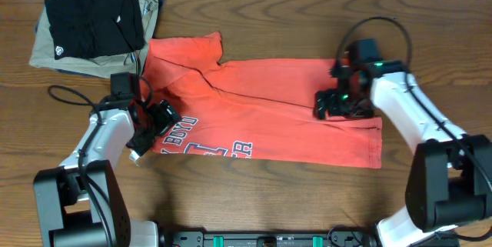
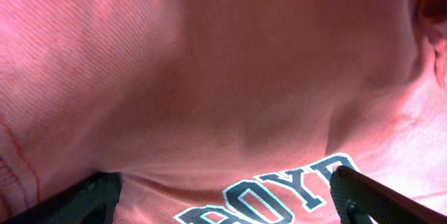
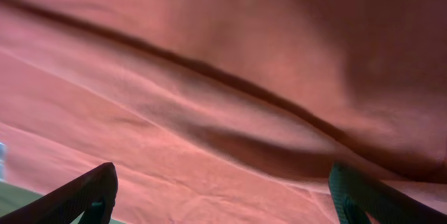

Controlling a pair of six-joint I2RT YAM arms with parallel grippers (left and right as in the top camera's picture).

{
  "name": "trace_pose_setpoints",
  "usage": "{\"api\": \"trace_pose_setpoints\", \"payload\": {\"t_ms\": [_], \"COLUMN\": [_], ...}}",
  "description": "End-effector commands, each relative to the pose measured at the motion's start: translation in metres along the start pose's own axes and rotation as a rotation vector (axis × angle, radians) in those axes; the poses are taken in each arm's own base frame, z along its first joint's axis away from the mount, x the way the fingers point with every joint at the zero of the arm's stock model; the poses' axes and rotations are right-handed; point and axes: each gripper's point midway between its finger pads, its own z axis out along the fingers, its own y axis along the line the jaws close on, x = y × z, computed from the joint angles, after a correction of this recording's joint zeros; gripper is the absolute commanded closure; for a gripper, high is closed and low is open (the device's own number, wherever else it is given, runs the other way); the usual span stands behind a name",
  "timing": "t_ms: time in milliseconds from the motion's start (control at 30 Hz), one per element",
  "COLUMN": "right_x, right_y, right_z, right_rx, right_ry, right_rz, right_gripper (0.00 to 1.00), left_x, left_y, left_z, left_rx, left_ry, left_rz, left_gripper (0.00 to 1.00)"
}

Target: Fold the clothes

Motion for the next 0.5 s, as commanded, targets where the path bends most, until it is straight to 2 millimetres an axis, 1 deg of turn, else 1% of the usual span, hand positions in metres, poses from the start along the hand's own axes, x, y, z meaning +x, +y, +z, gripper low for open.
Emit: {"api": "trace_pose_setpoints", "payload": {"t_ms": [0, 133, 233, 333, 400, 467], "right_x": [0.007, 0.007, 0.010, 0.013, 0.017, 0.021], "right_y": [-0.009, -0.016, -0.019, -0.026, -0.029, -0.031], "right_z": [0.002, 0.000, 0.003, 0.011, 0.017, 0.022], "right_rx": [0.183, 0.334, 0.354, 0.373, 0.373, 0.376], "right_ry": [0.015, 0.011, 0.037, 0.070, 0.100, 0.124], "right_rz": [-0.100, -0.162, -0.196, -0.187, -0.182, -0.182], "right_gripper": [0.07, 0.05, 0.04, 0.04, 0.06, 0.13], "left_x": [-0.002, -0.002, -0.001, 0.002, 0.003, 0.003], "left_y": [0.017, 0.017, 0.017, 0.019, 0.020, 0.020], "left_z": [0.002, 0.002, 0.002, 0.002, 0.002, 0.002], "left_rx": [-0.065, -0.064, -0.066, -0.075, -0.078, -0.078], "left_ry": [-0.005, -0.006, -0.002, 0.010, 0.015, 0.015], "left_rz": [-0.028, -0.028, -0.029, -0.031, -0.032, -0.032], "left_gripper": [0.02, 0.02, 0.02, 0.02, 0.02, 0.02]}}
